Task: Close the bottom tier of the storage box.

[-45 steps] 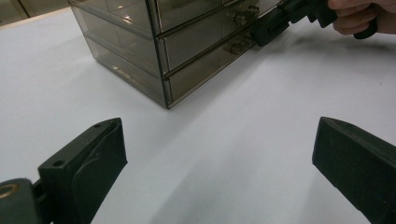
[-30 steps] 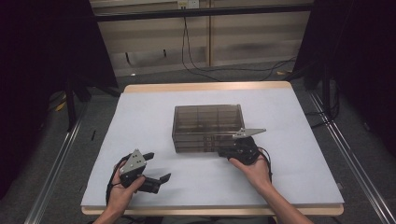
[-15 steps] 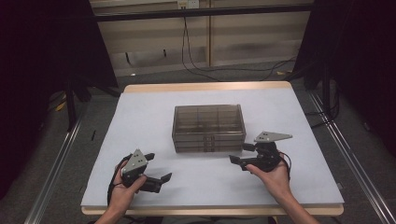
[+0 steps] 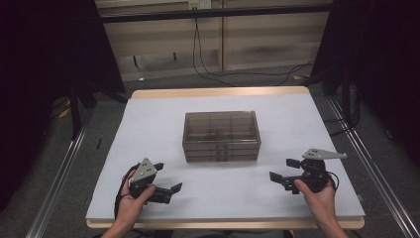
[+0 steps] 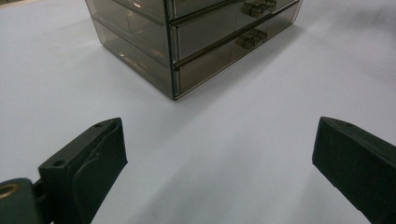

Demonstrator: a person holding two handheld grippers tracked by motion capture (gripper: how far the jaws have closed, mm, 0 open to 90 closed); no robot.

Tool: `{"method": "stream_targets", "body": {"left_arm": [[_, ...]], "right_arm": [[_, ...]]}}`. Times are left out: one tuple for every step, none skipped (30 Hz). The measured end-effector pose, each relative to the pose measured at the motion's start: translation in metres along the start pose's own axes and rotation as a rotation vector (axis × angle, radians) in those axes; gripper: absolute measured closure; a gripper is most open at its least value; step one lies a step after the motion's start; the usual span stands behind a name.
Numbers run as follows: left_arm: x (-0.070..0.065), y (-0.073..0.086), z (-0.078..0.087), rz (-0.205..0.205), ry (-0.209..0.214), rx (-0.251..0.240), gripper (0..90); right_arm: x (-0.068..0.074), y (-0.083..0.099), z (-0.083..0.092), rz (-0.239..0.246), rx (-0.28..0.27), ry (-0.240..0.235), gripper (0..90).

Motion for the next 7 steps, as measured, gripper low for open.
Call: {"method": "stream_targets", "body": {"left_arm": [[0.0,-0.001,0.001,-0.006,0.004,-0.003,2.9],[0.001,-0.001,0.002,-0.011,0.003,-0.01,2.9],[0.001,-0.002,0.003,-0.012,0.005,-0.015,2.9],[0.001,-0.002,0.003,-0.014,0.007,-0.016,2.9],[0.001,-0.003,0.002,-0.002,0.009,-0.022,2.9],[0.001,-0.003,0.002,-0.006,0.015,-0.02,2.8],[0.002,-0.002,0.001,-0.008,0.017,-0.015,2.9]], "right_arm": [[-0.003,0.002,0.003,0.002,-0.001,0.02,7.3],[-0.005,0.003,0.006,0.013,0.0,0.035,7.4],[-0.007,0.004,0.01,0.016,-0.004,0.055,7.4],[-0.01,0.005,0.014,0.023,-0.01,0.077,7.3],[-0.013,0.006,0.016,0.028,-0.01,0.096,7.1],[-0.017,0.007,0.018,0.031,-0.004,0.106,6.4],[-0.02,0.01,0.018,0.034,0.009,0.124,5.4]]}}
Point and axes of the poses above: each handheld gripper's, and its own axes: z roughly backward along the jaws, y roughly out of its underside, x roughly to its left, the point moved 7 cm from there along -z, roughly forward along the jaws, and after that the axes turned 8 degrees about -y, right-handed, at the moved point
